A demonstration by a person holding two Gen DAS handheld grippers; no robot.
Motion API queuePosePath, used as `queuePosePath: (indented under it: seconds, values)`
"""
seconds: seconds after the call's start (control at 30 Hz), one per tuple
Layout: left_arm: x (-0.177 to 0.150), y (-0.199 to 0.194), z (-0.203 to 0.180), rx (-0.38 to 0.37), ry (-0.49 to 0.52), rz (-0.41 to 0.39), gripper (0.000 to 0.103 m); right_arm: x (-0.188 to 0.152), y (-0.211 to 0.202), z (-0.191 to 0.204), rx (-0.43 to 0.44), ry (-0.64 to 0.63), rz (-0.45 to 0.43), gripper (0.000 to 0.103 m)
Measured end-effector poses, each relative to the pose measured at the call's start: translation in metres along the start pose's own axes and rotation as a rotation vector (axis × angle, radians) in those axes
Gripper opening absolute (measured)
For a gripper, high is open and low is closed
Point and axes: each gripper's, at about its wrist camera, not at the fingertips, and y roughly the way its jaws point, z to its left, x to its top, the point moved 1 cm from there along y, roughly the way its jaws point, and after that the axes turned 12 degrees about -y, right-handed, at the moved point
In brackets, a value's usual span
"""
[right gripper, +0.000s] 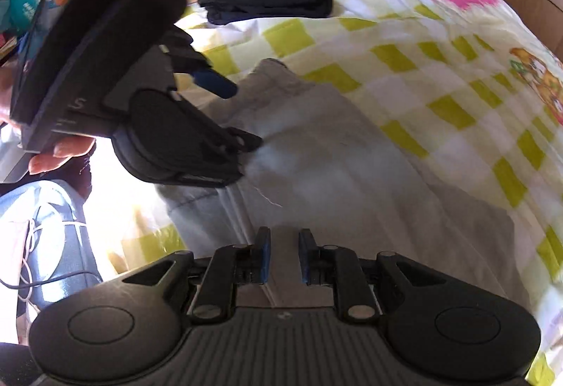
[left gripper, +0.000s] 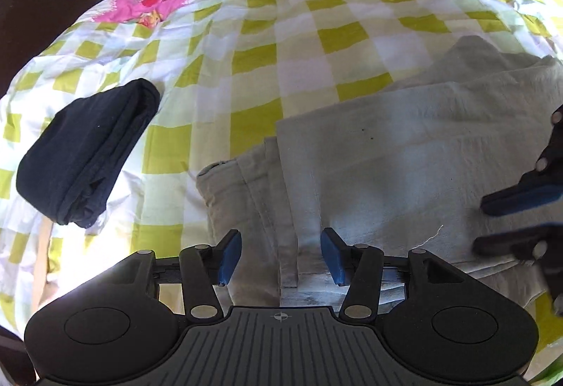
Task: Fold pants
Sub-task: 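Grasp the trouser leg hem with the left gripper while the right gripper approaches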
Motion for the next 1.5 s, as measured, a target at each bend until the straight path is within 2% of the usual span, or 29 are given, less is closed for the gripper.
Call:
queuePosePath:
  seconds: [0.17, 0.3, 0.4, 0.47, 0.57, 0.6, 0.7, 0.8, 0.9, 1.03, 1.2, 1.3, 1.33, 1.5]
  values:
    - [0.002, 0.002, 0.005, -0.056, -0.010, 0.037, 0.050, 0.013, 0.017, 0.021, -0.020, -0.120, 0.003, 0.038]
    - [0.003, -0.009, 0.016, -0.151, -0.078, 0.070, 0.050, 0.011, 0.017, 0.025, -0.024, -0.161, -0.012, 0.042]
    - [-0.001, 0.001, 0.015, -0.114, -0.071, 0.091, 0.050, 0.012, 0.020, 0.027, -0.035, -0.149, -0.007, 0.041]
    - [-0.001, 0.008, 0.015, -0.115, -0.090, 0.111, 0.050, 0.012, 0.021, 0.027, -0.052, -0.131, -0.006, 0.041]
    - [-0.002, 0.008, 0.007, -0.112, -0.062, 0.106, 0.041, 0.010, 0.020, 0.023, -0.059, -0.082, 0.005, 0.040]
    - [-0.002, 0.006, 0.005, -0.120, -0.048, 0.105, 0.031, 0.010, 0.018, 0.022, -0.059, -0.069, 0.006, 0.036]
    - [0.000, 0.000, 0.007, -0.115, -0.057, 0.107, 0.020, 0.010, 0.010, 0.018, -0.058, -0.032, -0.006, 0.022]
    - [0.001, 0.002, 0.014, -0.132, -0.108, 0.129, 0.013, 0.012, 0.009, 0.021, -0.083, -0.030, -0.011, 0.022]
    - [0.002, -0.003, 0.018, -0.135, -0.125, 0.111, 0.008, 0.013, 0.009, 0.027, -0.115, -0.056, -0.031, 0.022]
    - [-0.001, -0.011, 0.030, -0.121, -0.180, 0.105, 0.000, 0.014, 0.020, 0.041, -0.167, -0.130, -0.026, 0.031]
    - [-0.007, -0.011, 0.035, -0.104, -0.182, 0.106, 0.000, 0.014, 0.027, 0.051, -0.163, -0.188, -0.035, 0.031]
    - [-0.009, -0.019, 0.037, -0.129, -0.170, 0.073, 0.000, 0.017, 0.025, 0.051, -0.158, -0.182, -0.053, 0.039]
    - [-0.010, -0.021, 0.036, -0.122, -0.159, 0.058, 0.007, 0.018, 0.026, 0.052, -0.159, -0.186, -0.051, 0.041]
    - [-0.010, -0.017, 0.028, -0.120, -0.116, 0.055, 0.008, 0.019, 0.027, 0.057, -0.155, -0.204, -0.056, 0.041]
